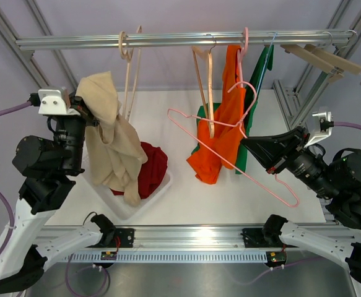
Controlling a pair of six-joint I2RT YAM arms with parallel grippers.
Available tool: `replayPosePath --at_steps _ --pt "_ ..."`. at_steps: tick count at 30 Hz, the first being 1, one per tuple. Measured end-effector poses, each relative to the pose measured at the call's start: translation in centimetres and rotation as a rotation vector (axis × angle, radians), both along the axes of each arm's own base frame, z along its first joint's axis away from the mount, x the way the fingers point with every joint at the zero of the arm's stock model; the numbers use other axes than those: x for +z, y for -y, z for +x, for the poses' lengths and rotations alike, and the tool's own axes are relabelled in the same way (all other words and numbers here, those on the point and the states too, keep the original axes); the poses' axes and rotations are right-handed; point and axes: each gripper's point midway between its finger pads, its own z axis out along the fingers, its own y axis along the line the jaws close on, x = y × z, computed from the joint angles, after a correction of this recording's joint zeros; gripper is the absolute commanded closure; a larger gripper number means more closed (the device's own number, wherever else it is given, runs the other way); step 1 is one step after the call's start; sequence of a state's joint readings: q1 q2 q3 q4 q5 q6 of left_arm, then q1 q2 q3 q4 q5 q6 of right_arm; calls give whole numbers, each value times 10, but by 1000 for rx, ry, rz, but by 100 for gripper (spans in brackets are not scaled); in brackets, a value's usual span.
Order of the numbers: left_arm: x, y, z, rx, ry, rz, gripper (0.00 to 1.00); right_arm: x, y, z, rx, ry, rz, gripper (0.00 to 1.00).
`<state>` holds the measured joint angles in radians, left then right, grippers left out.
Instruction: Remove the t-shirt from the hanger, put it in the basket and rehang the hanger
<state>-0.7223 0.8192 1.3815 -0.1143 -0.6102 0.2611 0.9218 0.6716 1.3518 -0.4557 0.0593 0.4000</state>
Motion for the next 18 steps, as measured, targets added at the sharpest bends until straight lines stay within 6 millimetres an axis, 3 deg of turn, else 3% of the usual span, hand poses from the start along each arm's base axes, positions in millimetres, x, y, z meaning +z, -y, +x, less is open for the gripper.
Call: replayPosePath --at_steps 4,11,18 --pt "-28 -2 -7 -31 -26 -42 100 -2 -1 2 -4 -4 -5 100" --pt "-114 -16 -30 -71 -151 -178 100 -9 -17 13 0 -23 -34 100" --pt "-199 -18 -34 -48 -341 -285 100 -30 -40 31 -4 -67 -105 100"
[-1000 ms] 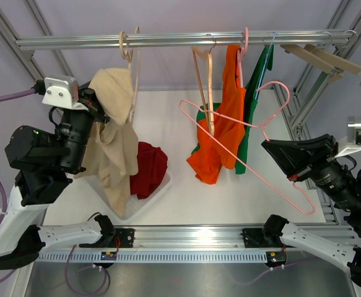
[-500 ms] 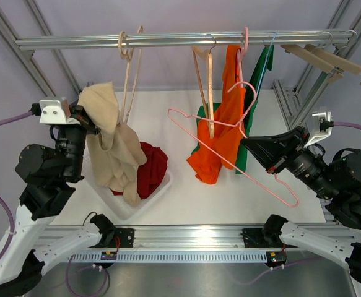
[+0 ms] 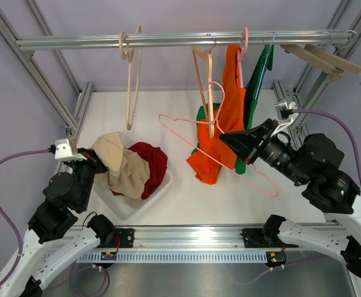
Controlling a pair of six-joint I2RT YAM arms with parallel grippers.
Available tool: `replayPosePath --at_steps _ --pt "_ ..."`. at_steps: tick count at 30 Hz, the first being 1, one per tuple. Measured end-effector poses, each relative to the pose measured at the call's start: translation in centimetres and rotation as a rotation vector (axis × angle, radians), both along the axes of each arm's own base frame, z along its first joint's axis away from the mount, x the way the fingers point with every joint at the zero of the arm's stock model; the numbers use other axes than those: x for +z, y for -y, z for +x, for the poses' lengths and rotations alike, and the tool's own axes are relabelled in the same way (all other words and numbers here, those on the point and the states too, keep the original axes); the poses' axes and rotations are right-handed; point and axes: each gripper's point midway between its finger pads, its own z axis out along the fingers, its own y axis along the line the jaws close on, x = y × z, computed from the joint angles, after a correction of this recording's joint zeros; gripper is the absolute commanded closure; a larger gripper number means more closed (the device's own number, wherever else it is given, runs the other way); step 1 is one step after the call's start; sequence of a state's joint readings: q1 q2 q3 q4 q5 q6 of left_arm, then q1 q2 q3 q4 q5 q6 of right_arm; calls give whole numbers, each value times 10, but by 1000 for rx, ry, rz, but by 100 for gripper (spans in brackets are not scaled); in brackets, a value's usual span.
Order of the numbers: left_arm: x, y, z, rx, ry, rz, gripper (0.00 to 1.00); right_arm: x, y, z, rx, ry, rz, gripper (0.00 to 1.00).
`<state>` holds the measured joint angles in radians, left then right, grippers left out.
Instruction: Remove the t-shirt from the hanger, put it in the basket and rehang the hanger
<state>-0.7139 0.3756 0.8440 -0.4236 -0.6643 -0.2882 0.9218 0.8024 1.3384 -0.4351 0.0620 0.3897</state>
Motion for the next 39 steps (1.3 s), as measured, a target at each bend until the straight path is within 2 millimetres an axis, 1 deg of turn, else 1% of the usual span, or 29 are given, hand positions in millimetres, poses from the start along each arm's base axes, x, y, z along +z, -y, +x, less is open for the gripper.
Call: replayPosePath --at_steps 1,3,8,10,11,12,13,15,16,18,19,20,21,22,25,27,31,34,36,39 --pt "-12 1 0 1 -28 -16 100 -2 -2 2 -1 -4 -8 100" --pt "-39 5 1 4 -91 -45 95 -7 -7 7 -8 -11 -27 100" --pt "-124 14 2 37 -295 -77 85 -25 -21 29 -55 -35 -94 100" --pt "-156 14 1 65 -365 -82 79 -33 -26 38 -76 -48 -122 100" --pt "-167 13 0 82 -391 -80 76 -37 -30 42 -81 -54 -137 100" --pt "-174 11 -1 100 -406 -88 68 -42 -33 46 -88 -63 -153 100" --pt "-184 9 -1 120 -429 -80 64 -46 -35 50 -94 -68 -165 100" --pt "-191 8 1 151 -449 -82 59 -50 -38 55 -107 -71 -182 100" --pt "-192 8 3 164 -452 -82 50 -52 -39 57 -112 -72 -188 100" --pt "-196 8 7 187 -466 -67 39 -49 -41 61 -124 -66 -193 100" --pt "-198 9 9 194 -472 -59 20 -47 -42 64 -131 -62 -194 100" --pt "-200 11 12 200 -478 -52 11 -45 -43 67 -138 -58 -192 100" --pt "-202 12 15 202 -485 -42 4 -43 -45 69 -143 -54 -190 100" --pt "-204 14 17 202 -491 -38 1 -42 -46 72 -154 -50 -190 100" --pt "-207 19 21 191 -504 -28 1 -48 -51 83 -184 -56 -217 100" --pt "-199 23 21 165 -489 -46 1 -52 -54 92 -210 -58 -242 100" --pt "-158 24 16 104 -372 -170 1 -53 -60 111 -270 -46 -285 100" --pt "-125 16 6 79 -276 -259 1 -45 -64 126 -315 -22 -307 100" --pt "-113 11 0 69 -239 -292 1 -36 -66 135 -346 -1 -317 100" --pt "-104 3 -9 62 -214 -303 1 -19 -73 149 -383 30 -314 100"
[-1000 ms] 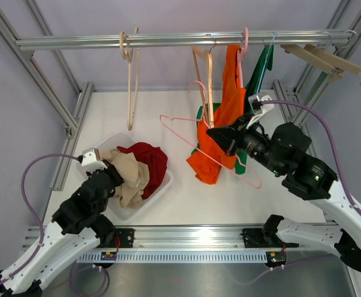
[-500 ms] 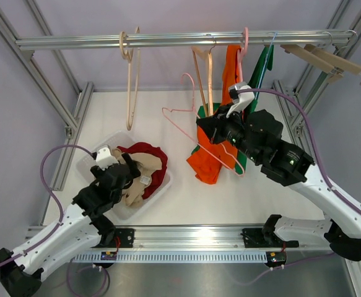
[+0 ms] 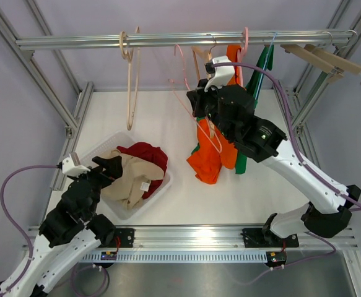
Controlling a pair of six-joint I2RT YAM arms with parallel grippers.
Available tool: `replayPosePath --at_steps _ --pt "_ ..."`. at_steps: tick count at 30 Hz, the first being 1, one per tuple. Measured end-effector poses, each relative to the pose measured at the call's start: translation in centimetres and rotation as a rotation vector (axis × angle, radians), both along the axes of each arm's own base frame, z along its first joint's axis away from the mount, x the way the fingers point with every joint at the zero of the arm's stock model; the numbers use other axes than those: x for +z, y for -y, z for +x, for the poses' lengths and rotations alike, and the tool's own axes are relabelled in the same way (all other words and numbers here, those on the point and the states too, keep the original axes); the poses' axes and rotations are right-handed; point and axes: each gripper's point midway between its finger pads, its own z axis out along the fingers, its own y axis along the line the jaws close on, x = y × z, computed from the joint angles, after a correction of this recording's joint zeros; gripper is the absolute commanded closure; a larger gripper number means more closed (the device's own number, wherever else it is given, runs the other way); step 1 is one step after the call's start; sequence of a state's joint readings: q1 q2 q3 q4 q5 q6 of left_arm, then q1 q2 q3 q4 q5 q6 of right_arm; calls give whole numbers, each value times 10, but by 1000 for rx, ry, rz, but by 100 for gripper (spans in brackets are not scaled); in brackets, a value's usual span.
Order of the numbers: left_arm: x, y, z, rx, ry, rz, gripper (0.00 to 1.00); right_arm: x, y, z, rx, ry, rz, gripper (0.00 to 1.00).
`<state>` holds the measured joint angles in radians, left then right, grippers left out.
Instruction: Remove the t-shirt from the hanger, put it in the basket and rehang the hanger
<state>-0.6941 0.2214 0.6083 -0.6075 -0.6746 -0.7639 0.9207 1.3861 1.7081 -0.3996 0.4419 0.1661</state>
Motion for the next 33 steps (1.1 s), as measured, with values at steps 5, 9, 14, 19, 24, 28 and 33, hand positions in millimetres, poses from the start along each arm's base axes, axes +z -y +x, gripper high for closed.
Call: replayPosePath --at_steps 5,9,14,19,24,28,33 --pt "-10 -6 -6 2 -45 49 1 18 -16 26 -32 39 4 100" --pt "-15 -7 -10 -15 -69 75 1 19 -30 47 -47 42 -5 100" --pt "19 13 -19 -172 3 72 1 13 -45 73 -63 35 -14 100" --pt "56 44 -33 -393 128 79 1 4 -58 95 -78 28 -22 100" --pt "49 65 -39 -530 149 140 1 -4 -68 101 -67 21 -30 100" --pt "38 71 -43 -587 150 183 1 -5 -71 101 -52 22 -26 100" --pt "47 66 -51 -597 224 189 1 -8 -75 103 -51 22 -13 87"
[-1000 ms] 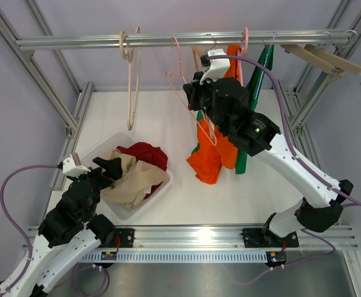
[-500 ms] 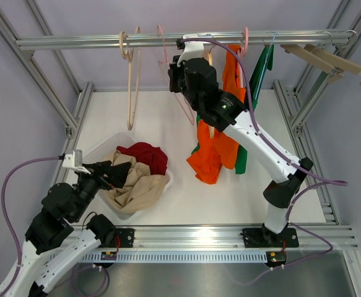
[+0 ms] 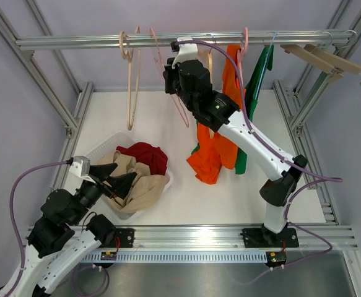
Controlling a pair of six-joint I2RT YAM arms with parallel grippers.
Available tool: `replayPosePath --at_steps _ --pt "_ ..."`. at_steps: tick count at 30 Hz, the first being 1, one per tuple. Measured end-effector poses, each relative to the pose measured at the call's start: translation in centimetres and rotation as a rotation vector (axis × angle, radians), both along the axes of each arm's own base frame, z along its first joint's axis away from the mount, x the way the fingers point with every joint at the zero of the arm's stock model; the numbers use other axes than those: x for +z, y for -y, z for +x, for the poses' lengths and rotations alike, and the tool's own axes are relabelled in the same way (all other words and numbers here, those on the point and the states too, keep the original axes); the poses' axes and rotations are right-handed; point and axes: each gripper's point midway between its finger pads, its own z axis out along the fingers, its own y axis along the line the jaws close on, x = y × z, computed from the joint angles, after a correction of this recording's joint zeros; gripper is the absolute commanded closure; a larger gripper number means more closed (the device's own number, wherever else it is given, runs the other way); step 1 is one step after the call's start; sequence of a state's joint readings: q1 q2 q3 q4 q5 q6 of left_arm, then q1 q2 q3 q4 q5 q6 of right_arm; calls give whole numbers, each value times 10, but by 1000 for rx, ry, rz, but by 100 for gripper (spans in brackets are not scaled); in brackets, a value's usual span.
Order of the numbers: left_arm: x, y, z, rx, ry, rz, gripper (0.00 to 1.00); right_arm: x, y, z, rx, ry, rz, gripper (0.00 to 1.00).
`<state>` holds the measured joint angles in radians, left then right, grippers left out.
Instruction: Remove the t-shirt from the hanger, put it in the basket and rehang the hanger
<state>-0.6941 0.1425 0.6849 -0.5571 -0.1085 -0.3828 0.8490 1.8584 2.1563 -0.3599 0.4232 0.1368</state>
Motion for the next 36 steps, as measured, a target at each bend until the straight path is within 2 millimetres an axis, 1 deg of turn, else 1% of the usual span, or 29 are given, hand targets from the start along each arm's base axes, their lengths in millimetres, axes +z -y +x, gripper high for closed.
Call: replayPosePath --at_steps 1,2,5,6,8,10,12,13,15,16,18,20,22,24,29,31,33,34,36 --pt "3 -1 -1 0 14 -6 1 -2 -1 0 0 -4 3 77" --pt "5 -2 -2 0 26 -9 1 -5 -2 1 1 -8 4 63" --pt "4 -2 -2 -1 33 -8 1 -17 -3 2 3 -30 -5 47" --pt "2 -2 -2 -1 30 -6 1 -21 -3 1 3 -39 -8 46" --pt "-1 -1 -1 -2 26 -2 1 -23 -1 -3 18 -46 -11 45" --pt "-1 -1 -1 -2 24 -2 1 -21 5 -11 25 -50 -8 43" --pt "-1 -1 -1 -2 24 -2 1 -14 16 -23 35 -50 -3 43" --pt "-2 -1 -1 -2 23 -2 1 -8 23 -30 39 -44 4 41" --pt "-2 -1 -1 -3 23 -2 1 8 39 -45 45 -24 25 41" --pt "-2 -1 -1 -5 23 -2 1 17 47 -51 44 -11 38 46" --pt "-2 0 -1 -6 22 -2 1 36 66 -65 41 20 63 51" --pt "-2 0 -2 -8 22 -3 1 49 86 -74 29 43 82 58" --pt "-2 0 -2 -9 20 -4 1 55 108 -81 7 54 92 60" --pt "-3 1 -2 -14 17 -3 1 53 128 -84 -23 51 86 59" --pt "-7 8 -1 -42 -6 13 1 35 170 -92 -101 11 38 59" --pt "-8 13 -1 -62 -14 17 1 32 190 -92 -141 -1 23 59" --pt "-8 18 -1 -84 -19 19 1 33 211 -88 -192 -3 21 59" --pt "-9 20 -1 -93 -23 20 1 32 224 -85 -221 -12 13 58" --pt "-10 23 -1 -105 -30 22 1 30 242 -73 -265 -36 -8 56"
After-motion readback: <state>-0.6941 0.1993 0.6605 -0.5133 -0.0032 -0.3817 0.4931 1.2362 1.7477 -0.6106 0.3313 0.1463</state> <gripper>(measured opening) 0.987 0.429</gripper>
